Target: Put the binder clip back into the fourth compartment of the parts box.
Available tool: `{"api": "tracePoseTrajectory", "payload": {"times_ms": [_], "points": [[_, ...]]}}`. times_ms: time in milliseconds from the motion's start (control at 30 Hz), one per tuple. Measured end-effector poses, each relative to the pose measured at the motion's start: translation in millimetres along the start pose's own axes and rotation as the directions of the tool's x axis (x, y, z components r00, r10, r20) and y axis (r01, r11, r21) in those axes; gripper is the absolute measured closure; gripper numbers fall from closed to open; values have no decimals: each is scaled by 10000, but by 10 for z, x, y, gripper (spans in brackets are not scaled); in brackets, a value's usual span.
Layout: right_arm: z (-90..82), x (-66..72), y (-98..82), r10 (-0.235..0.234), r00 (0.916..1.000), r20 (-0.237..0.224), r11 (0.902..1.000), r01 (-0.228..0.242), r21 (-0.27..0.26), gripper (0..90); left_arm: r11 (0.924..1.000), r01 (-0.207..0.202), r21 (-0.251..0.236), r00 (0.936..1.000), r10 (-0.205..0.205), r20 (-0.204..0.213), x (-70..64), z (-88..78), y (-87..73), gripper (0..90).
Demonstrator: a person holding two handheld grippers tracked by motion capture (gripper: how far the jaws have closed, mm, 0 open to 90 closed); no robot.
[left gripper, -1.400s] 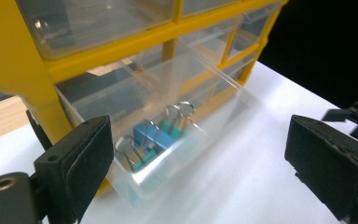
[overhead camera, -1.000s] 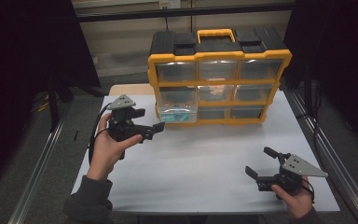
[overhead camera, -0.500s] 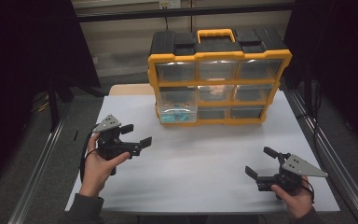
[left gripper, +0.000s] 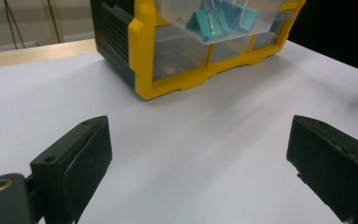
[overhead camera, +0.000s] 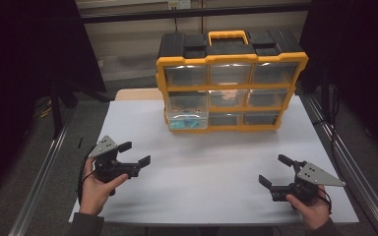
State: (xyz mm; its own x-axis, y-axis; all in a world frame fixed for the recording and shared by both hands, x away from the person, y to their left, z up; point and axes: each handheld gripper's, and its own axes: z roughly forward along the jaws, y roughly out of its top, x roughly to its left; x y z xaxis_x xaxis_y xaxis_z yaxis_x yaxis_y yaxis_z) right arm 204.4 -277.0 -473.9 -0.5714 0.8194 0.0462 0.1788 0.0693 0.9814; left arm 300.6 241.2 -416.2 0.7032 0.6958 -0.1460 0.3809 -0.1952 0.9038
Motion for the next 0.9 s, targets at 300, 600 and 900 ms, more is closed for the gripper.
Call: {"api": "tracePoseTrajectory", "payload": {"times_ms": [300,600,900], "points": [[-1,1,0,0,10000,30,10000,0,78,9,9997,230,-49,9994,-232,-242,59,-50,-173,60],[-2,-4,-2,-60,10000,-1,10000,60,60,9,9961,495,-727,9974,-531,-482,105,-135,-312,46],[11,1,-3,-45,10000,15,10000,45,42,8,9941,230,-1061,9979,-292,-572,150,-145,-402,34]]}}
